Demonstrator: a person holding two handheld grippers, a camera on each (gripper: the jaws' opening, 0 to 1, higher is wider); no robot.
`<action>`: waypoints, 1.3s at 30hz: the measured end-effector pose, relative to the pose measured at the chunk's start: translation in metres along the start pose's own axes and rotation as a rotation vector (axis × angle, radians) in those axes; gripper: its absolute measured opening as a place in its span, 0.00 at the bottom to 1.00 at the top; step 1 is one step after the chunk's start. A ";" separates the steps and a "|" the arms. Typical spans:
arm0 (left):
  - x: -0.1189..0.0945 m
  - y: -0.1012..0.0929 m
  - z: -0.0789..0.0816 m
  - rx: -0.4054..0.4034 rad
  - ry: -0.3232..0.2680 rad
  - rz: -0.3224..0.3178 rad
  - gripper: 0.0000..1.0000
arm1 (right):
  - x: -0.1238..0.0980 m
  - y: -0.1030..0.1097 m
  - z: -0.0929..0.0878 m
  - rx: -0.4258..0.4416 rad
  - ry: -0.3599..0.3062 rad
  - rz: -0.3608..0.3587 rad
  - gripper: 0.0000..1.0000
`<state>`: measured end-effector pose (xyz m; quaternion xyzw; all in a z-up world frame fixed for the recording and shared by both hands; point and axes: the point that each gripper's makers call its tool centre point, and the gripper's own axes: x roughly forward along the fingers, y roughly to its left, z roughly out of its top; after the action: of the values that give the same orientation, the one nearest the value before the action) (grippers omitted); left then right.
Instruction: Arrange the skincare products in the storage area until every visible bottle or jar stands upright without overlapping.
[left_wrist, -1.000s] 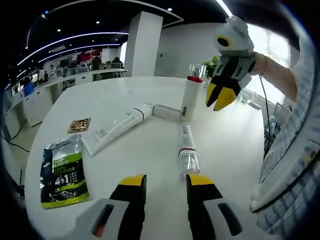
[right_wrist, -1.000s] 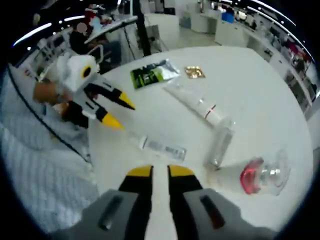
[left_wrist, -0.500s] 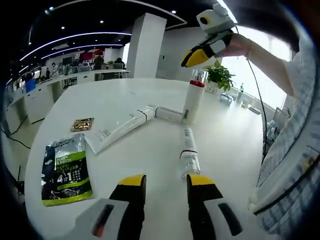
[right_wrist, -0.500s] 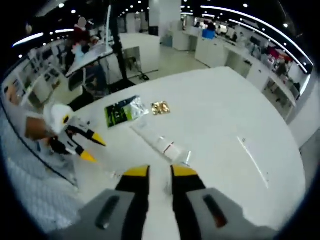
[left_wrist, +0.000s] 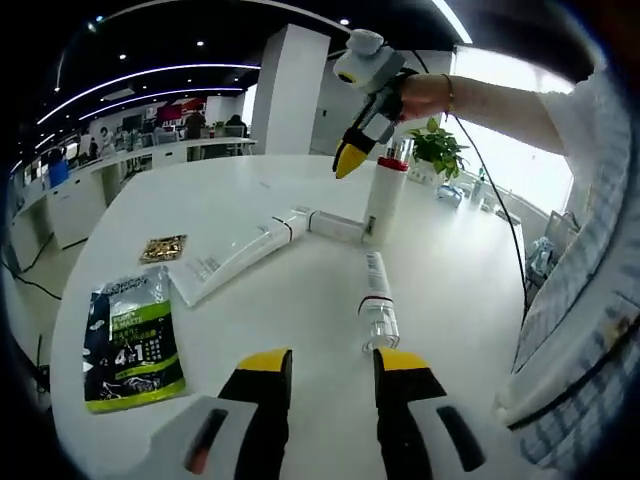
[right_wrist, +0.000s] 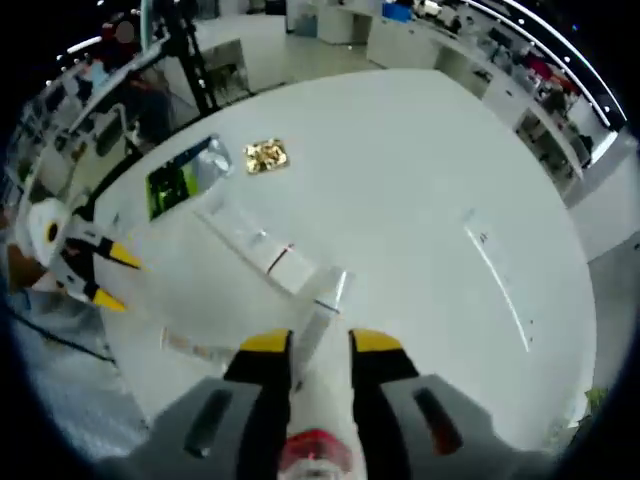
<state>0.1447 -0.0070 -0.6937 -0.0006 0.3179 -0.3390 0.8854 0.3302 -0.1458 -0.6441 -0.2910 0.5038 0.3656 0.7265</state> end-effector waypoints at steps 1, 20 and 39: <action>0.000 0.001 0.001 0.004 -0.002 0.003 0.33 | 0.002 0.000 0.000 0.006 0.012 0.004 0.21; -0.002 0.005 -0.004 -0.007 0.013 0.021 0.33 | 0.046 -0.003 -0.013 0.018 0.338 -0.067 0.22; -0.008 0.015 -0.009 -0.020 0.021 0.039 0.30 | 0.067 0.014 -0.033 0.182 0.427 -0.052 0.20</action>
<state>0.1449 0.0113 -0.6995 0.0004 0.3305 -0.3185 0.8885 0.3160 -0.1481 -0.7189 -0.3078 0.6693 0.2298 0.6360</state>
